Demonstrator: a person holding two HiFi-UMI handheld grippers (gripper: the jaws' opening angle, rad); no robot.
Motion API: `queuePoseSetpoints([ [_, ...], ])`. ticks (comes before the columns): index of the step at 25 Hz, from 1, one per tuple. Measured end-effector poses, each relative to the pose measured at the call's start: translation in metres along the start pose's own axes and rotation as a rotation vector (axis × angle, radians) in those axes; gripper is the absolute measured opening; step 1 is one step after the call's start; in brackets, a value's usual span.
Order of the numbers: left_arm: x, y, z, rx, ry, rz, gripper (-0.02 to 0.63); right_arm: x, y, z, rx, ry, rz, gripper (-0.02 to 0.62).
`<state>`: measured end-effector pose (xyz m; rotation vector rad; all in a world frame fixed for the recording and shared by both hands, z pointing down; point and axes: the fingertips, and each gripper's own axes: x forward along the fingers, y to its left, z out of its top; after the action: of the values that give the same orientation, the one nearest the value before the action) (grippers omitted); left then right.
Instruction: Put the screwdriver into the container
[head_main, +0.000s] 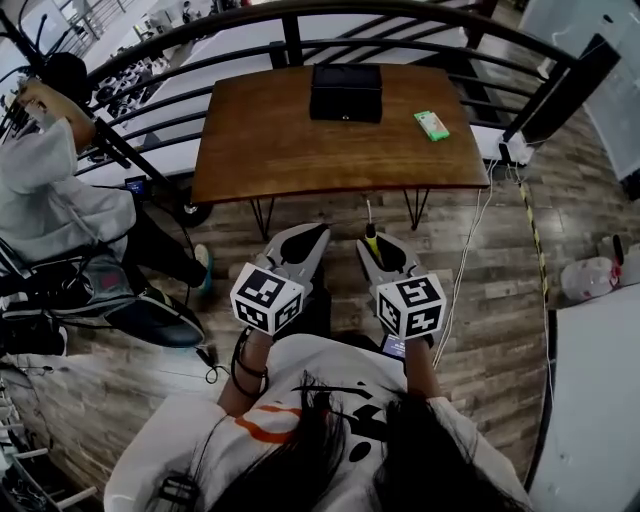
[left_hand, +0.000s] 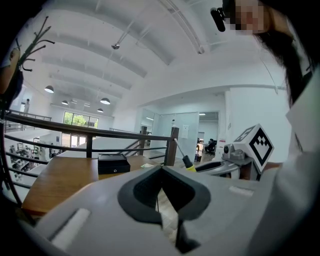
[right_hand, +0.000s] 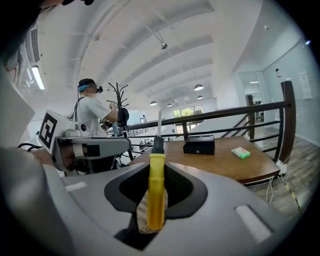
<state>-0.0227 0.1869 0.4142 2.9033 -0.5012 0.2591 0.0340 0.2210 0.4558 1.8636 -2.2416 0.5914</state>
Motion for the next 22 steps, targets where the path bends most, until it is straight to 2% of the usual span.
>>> queuePoseSetpoints([
  [6, 0.035, 0.049, 0.005, -0.007, 0.009, -0.008, 0.000, 0.043, -0.024, 0.013, 0.008, 0.022, -0.013, 0.106],
  [14, 0.097, 0.133, 0.031, -0.001, 0.002, -0.071, 0.000, 0.130, -0.063, 0.047, 0.037, 0.045, -0.044, 0.106],
  [22, 0.130, 0.212, 0.050, -0.016, 0.013, -0.104, 0.000, 0.206, -0.079, 0.082, 0.048, 0.074, -0.075, 0.106],
])
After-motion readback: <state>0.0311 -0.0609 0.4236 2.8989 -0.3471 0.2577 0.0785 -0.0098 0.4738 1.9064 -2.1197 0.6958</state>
